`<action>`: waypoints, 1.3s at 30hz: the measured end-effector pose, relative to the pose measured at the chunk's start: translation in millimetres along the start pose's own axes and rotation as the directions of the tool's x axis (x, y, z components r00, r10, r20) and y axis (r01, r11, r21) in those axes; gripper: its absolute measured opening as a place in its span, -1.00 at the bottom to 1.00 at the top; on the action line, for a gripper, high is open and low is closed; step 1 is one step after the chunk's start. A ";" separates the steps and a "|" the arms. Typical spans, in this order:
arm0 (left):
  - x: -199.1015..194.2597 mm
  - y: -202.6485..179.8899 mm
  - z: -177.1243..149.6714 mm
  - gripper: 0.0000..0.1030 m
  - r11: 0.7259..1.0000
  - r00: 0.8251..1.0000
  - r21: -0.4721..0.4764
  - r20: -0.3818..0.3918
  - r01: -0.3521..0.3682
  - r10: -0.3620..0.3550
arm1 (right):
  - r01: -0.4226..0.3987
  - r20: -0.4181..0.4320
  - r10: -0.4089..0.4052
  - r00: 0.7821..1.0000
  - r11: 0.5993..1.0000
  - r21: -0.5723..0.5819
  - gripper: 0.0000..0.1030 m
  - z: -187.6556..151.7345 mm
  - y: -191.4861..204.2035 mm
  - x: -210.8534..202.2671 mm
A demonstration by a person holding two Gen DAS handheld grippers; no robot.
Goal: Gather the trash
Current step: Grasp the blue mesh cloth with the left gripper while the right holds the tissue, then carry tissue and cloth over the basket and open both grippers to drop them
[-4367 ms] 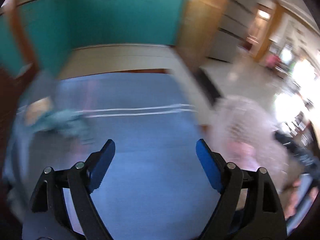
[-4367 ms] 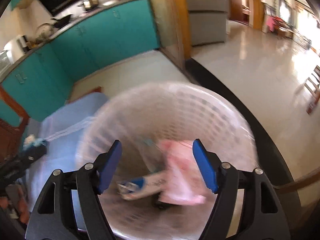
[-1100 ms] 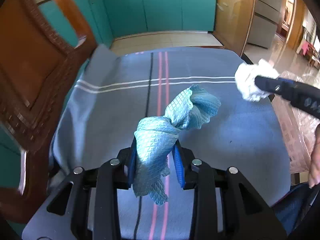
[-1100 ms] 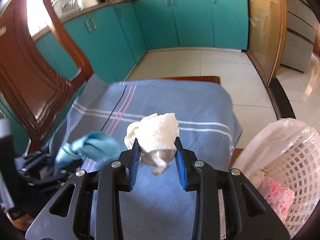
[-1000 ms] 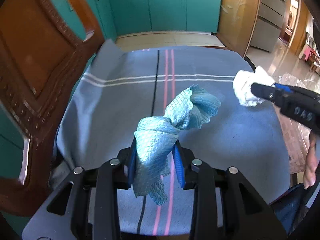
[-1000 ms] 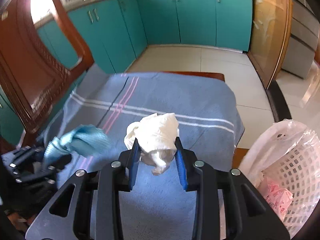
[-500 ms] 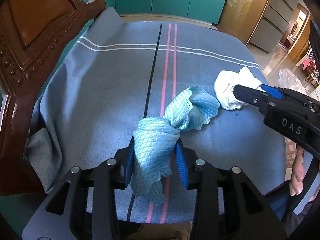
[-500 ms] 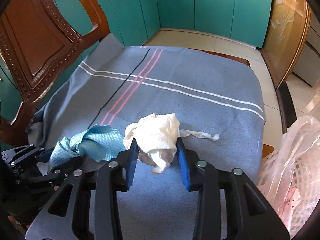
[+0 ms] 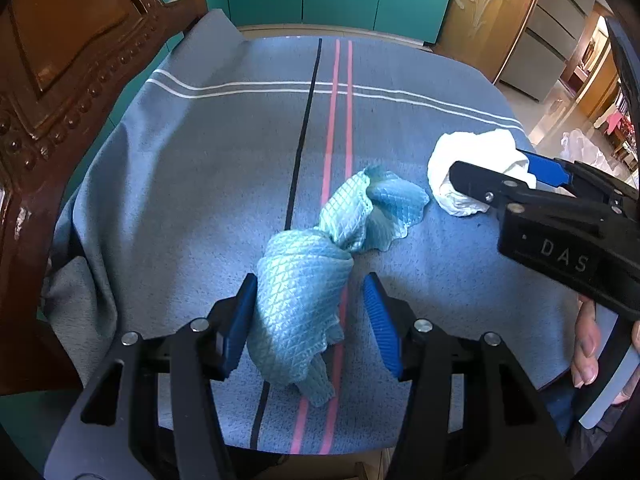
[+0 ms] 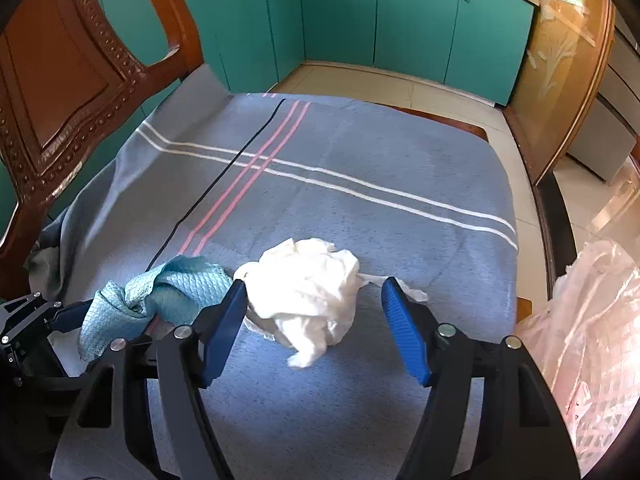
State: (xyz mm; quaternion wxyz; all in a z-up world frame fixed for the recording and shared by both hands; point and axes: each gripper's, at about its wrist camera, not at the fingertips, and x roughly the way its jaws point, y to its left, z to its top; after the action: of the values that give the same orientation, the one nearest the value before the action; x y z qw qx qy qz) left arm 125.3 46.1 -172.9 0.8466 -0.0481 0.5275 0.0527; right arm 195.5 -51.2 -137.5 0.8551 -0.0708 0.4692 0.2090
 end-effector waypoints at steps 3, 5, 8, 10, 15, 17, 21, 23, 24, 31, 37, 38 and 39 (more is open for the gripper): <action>2.9 1.0 -0.6 0.05 1.000 1.000 -0.006 -0.001 0.002 -0.002 | 0.008 -0.001 -0.008 1.000 1.000 -0.028 0.30 -0.4 6.2 1.6; 4.0 2.2 -0.7 -0.03 1.000 1.000 -0.010 0.000 -0.002 0.002 | 0.000 -0.005 0.000 1.000 0.999 -0.040 0.05 -1.5 8.8 2.4; 5.2 4.7 -1.2 -0.24 1.000 1.000 -0.011 0.006 -0.011 0.011 | -0.036 -0.010 0.035 0.999 0.998 -0.050 -0.23 -2.4 11.5 0.5; 4.7 6.2 -0.9 -0.34 1.000 1.000 -0.014 0.012 -0.007 0.007 | -0.036 -0.006 0.036 0.999 0.997 -0.065 -0.28 -2.6 14.3 -0.7; -5.7 8.2 -0.7 -0.43 1.000 0.999 -0.025 0.045 -0.014 0.015 | -0.015 0.019 0.015 1.000 1.000 -0.028 -0.30 -0.5 6.5 -5.1; -12.9 7.1 0.2 -0.43 1.000 0.997 -0.024 0.068 -0.021 0.022 | -0.009 0.040 0.009 0.999 1.000 0.017 -0.29 1.8 -3.2 -9.3; -27.7 4.8 3.1 -0.43 0.999 0.992 -0.012 0.116 -0.038 0.039 | -0.014 0.076 0.008 0.997 0.997 0.081 -0.29 4.6 -18.2 -17.3; -31.4 3.9 4.2 -0.43 0.999 0.991 -0.012 0.125 -0.040 0.042 | -0.011 0.079 0.004 0.997 0.996 0.089 -0.29 4.6 -19.9 -18.1; -32.9 3.9 4.3 -0.43 0.999 0.991 -0.014 0.128 -0.041 0.042 | -0.007 0.079 0.000 0.997 0.996 0.092 -0.29 4.5 -20.5 -18.2; -44.1 4.4 1.8 -0.43 0.999 0.987 -0.020 0.151 -0.046 0.048 | -0.006 0.099 -0.002 0.995 0.996 0.087 -0.29 3.4 -19.2 -22.8; -50.0 4.1 1.6 -0.43 0.998 0.985 -0.017 0.165 -0.055 0.057 | -0.011 0.127 -0.001 0.992 0.996 0.093 -0.29 3.5 -20.7 -29.8; -49.8 3.8 2.4 -0.43 0.998 0.985 -0.016 0.165 -0.056 0.058 | -0.011 0.127 -0.001 0.992 0.995 0.094 -0.29 3.4 -21.1 -30.0; -50.3 3.4 2.3 -0.43 0.998 0.984 -0.015 0.166 -0.057 0.059 | -0.010 0.126 -0.002 0.992 0.996 0.094 -0.29 3.2 -20.9 -29.7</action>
State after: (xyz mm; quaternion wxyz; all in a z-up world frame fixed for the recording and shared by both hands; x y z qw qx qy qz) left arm 104.9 47.9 -126.9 0.8856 -0.0327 0.4557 0.0839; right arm 192.8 -77.6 -112.6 0.8850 -0.0159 0.4236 0.1925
